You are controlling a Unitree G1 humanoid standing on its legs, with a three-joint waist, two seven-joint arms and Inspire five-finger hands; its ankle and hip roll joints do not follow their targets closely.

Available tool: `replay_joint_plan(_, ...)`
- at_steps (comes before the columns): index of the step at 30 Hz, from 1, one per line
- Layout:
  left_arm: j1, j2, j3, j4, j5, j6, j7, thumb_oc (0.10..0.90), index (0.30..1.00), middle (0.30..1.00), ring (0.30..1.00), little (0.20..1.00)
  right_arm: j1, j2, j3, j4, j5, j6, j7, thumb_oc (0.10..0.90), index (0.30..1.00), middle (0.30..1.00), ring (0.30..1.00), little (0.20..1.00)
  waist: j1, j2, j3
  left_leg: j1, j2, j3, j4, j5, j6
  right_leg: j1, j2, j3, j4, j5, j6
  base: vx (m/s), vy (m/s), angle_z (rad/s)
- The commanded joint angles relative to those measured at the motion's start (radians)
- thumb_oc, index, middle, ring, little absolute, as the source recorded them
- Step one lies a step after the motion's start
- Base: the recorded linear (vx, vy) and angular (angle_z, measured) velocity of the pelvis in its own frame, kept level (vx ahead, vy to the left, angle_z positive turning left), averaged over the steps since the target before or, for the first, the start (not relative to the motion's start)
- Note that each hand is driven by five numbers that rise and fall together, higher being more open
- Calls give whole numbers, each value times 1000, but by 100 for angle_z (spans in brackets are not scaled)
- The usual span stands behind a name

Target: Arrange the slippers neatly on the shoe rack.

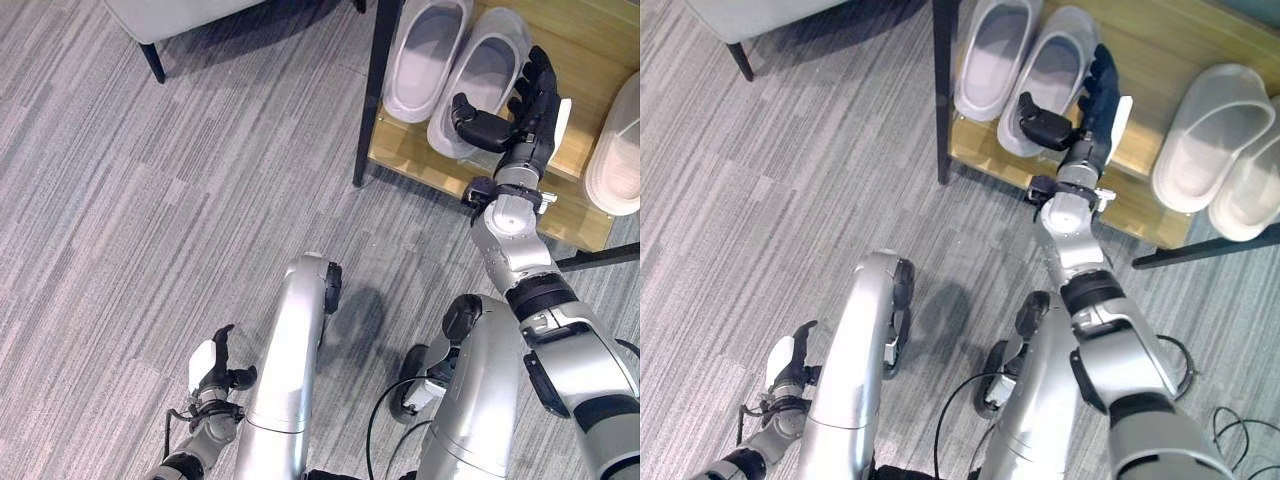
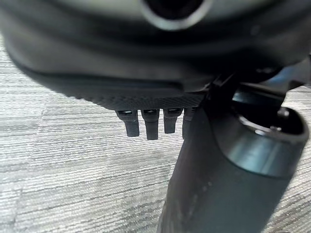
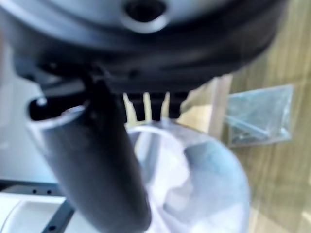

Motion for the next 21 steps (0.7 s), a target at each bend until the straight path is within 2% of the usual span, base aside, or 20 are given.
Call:
replay_joint_plan(1,36,9,-77,-4,-24,-19,50,800,900,900,900,900,-178,-35,9,-107,-14,-93,-50,800,900,900,900,900,66,27,-37,60,-37,-99,83,-216,-6,-39,26,93,-11,120,-115,8,2,3)
replay_joint_plan(8,44,5,-73,11,-42,-33,46,800,900,900,900,900,-185,-70,-16,-87,3,-116,-88,800,900,900,900,900,61,26,-37,60,-42,-103,90,-216,-10,-39,27,96,-2,114,-118,2,0,1)
replay_joint_plan(14,47,3,-73,14,-50,-32,42,800,900,900,900,900,-158,-71,-43,-141,44,-148,-86,800,900,900,900,900,55,26,-37,60,-45,-104,90,-215,-12,-40,28,97,-2,112,-117,0,0,0)
replay_joint_plan(21,57,3,-48,-2,-49,-30,43,800,900,900,900,900,-50,-78,-112,-336,62,-213,-65,800,900,900,900,900,42,19,-37,60,-47,-104,94,-215,-12,-39,34,99,5,110,-114,0,0,0)
